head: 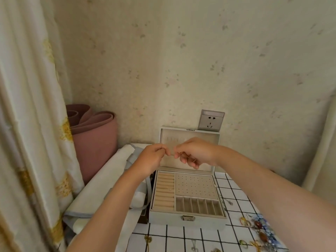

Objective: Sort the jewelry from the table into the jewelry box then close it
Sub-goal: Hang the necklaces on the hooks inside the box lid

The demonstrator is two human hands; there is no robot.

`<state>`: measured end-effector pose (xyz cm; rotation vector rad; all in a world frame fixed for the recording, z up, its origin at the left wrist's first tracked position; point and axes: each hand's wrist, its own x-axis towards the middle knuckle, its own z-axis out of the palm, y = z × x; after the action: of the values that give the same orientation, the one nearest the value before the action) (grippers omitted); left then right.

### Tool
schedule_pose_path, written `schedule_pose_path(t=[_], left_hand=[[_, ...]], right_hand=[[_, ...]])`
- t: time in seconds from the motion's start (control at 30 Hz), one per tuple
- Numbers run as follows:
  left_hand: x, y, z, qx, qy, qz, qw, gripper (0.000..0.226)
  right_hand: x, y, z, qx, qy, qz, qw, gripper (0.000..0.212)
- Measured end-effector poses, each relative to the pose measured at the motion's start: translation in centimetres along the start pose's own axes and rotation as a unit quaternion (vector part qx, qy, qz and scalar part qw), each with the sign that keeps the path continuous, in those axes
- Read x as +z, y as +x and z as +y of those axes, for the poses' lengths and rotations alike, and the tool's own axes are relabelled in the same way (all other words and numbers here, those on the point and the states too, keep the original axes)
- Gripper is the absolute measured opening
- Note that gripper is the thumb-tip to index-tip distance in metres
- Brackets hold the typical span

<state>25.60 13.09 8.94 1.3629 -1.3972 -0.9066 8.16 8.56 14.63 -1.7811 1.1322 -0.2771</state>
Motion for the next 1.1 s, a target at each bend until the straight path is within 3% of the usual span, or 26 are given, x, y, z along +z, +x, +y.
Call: schedule_pose_path(t=[0.13,0.37,0.5,0.67,0.87,1.1], left_hand=[[-0.8,1.2,-1.2,-0.070,-0.085,0.025,0.994,0.036],[-0.9,2.7,-1.5,-0.083,-0.159,-0.041,0.983,0.016],[-0.7,4.3,-2.4,-0.019,-0.003,0.075,0.997,0.021],[0.1,5.9,-3.8,0.028,0.110,0.202,0.973,0.027],[0.6,7.6,-4.2,-0.017,0.166,0.260,0.951,0.037],[1.2,7.9,-5.3,-0.026,0.207,0.249,0.946,0.039]], right_hand=[[0.0,1.6,2.1,-0.033,0.034,0.050,0.998,0.019],[1.4,5.4,2.5,-0.116,0.037,0.231,0.965,0.020],[1.9,7.5,2.7,-0.143,-0.035,0.323,0.935,0.020],[3.2,9.7,3.0,-0.166,-0.084,0.415,0.891,0.013],[4.4,12.0,3.3,-0.177,-0.081,0.490,0.850,0.015],[4.7,13.4,4.6,-0.158,-0.078,0.510,0.842,0.011]])
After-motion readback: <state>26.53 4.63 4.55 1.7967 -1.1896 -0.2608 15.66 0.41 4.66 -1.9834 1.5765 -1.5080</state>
